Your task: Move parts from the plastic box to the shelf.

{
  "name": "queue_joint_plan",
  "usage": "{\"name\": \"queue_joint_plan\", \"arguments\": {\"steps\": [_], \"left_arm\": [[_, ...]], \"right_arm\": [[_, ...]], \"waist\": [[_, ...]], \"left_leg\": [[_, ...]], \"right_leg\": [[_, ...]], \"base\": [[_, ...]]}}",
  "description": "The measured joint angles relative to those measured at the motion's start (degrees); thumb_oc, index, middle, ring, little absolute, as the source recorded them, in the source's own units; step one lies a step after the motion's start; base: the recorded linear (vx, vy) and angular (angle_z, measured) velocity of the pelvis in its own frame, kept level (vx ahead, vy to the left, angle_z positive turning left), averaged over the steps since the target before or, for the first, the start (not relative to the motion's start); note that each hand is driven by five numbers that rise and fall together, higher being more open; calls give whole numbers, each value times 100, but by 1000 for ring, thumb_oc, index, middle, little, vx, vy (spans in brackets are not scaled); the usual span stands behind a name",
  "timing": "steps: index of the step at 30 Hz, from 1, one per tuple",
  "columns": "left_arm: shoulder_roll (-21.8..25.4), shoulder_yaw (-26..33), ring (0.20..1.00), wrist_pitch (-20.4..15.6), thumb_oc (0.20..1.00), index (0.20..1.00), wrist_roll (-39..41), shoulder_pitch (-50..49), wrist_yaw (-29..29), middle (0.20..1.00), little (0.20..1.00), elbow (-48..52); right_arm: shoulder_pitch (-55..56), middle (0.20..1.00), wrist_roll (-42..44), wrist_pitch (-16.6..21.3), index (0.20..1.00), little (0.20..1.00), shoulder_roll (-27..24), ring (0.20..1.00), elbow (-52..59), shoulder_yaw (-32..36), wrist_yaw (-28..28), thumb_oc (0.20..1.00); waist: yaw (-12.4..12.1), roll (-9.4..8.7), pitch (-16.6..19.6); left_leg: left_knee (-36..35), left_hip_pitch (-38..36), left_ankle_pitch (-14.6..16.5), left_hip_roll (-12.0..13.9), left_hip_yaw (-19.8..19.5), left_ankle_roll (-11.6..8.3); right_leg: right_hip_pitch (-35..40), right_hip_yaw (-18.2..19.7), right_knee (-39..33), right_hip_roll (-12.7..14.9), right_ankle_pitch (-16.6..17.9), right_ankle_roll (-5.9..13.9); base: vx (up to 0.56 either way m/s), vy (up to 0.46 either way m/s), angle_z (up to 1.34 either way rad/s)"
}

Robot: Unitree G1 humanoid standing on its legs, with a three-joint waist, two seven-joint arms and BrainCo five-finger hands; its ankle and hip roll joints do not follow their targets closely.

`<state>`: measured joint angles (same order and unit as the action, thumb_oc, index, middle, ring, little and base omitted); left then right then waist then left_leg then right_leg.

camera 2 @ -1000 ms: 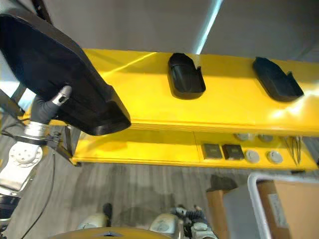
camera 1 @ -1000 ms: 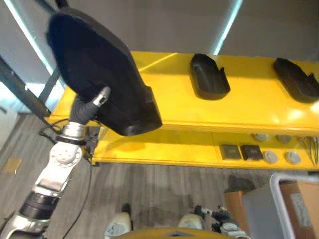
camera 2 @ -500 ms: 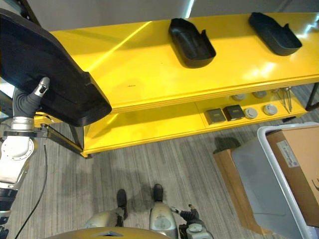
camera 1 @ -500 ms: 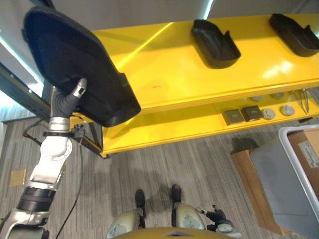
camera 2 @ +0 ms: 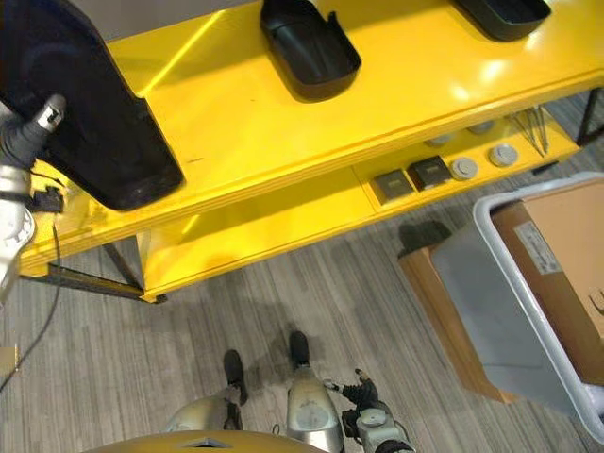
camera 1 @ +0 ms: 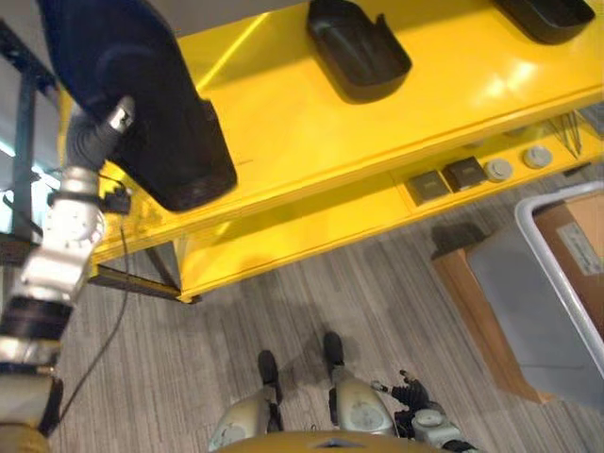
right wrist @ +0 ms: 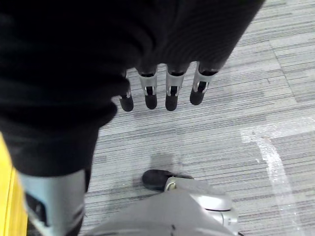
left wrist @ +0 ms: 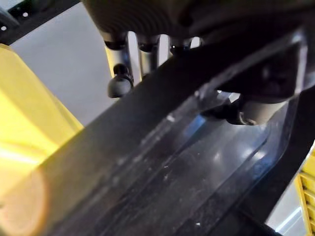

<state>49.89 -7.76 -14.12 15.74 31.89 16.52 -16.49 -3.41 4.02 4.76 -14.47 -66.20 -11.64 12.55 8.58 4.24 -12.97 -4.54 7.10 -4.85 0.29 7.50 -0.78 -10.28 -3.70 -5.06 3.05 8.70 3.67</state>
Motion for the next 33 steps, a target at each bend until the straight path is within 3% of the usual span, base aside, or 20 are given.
{"name": "queue_joint_plan", "arguments": {"steps": [6, 8, 13, 19, 27, 33], "left_arm": [[271, -2026, 200, 260, 200, 200, 1512, 2390, -600, 200, 200, -2426], [270, -2401, 200, 428, 200, 200, 1815, 2969, -885, 200, 200, -2981], [250, -2687, 200, 639, 200, 200, 2043, 3532, -1335, 200, 200, -3884], [261, -2731, 200, 921, 200, 200, 1511, 3631, -1613, 200, 200, -4538], [634, -2926, 200, 877, 200, 200, 517, 3774, -1679, 200, 200, -4707], [789, -3417, 200, 802, 200, 200, -302, 3843, -1537, 200, 200, -4584]], "right_arm": [[-285, 1000, 21, -126, 1000, 1000, -91, 1000, -248, -112, -2, 1000], [-396, 1000, 77, -124, 1000, 1000, -70, 1000, -305, -124, -26, 1000], [-571, 1000, 271, -124, 1000, 1000, -68, 1000, -289, -249, -199, 1000], [-670, 1000, 357, -108, 1000, 1000, -75, 1000, -271, -388, -209, 1000], [-712, 1000, 526, 6, 1000, 1000, -75, 1000, -224, -523, -263, 1000], [-712, 1000, 585, 35, 1000, 1000, -72, 1000, -220, -522, -267, 1000]], "waist": [[127, 1, -7], [158, 5, -39], [211, 65, -309], [202, 49, -520], [142, -10, -587], [79, -24, -601]], "left_leg": [[-2, 331, -99, 79, 43, -102], [-3, 397, -114, 94, 32, -114], [-3, 510, -127, 119, 38, -138], [-2, 665, -143, 123, 41, -147], [-1, 745, -145, 125, 48, -146], [-2, 795, -146, 122, 34, -147]], "right_leg": [[-362, 19, -3, -82, 73, -101], [-421, 13, 9, -98, 82, -114], [-537, 14, 33, -125, 104, -144], [-694, 14, 36, -132, 135, -169], [-781, 11, 37, -135, 139, -173], [-815, -12, 36, -132, 137, -171]], "base": [[-5, -27, -4], [0, 0, 0], [0, 0, 0], [0, 0, 0], [0, 0, 0], [0, 0, 0]]}}
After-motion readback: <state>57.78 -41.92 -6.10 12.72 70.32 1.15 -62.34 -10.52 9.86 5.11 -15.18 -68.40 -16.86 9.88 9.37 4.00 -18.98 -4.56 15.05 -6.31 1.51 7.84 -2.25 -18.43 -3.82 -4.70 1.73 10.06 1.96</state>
